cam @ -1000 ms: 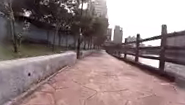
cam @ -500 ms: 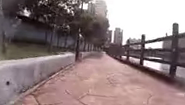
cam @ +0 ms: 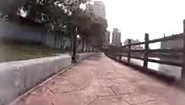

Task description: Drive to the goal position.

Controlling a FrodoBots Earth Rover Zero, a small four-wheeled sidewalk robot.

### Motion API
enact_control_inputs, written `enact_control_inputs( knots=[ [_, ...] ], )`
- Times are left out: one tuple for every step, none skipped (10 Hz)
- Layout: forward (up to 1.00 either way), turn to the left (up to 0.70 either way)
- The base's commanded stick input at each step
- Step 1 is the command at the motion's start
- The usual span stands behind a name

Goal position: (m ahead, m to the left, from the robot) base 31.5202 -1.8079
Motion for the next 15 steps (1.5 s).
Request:
enact_control_inputs(
  knots=[
    [1.0, 0.0],
    [1.0, 0.0],
    [1.0, 0.0],
    [1.0, 0.0],
    [1.0, 0.0],
    [1.0, 0.0],
    [1.0, 0.0],
    [1.0, 0.0],
    [1.0, 0.0],
    [1.0, 0.0],
    [1.0, 0.0],
    [1.0, 0.0],
    [1.0, 0.0],
    [1.0, 0.0],
    [1.0, 0.0]
  ],
)
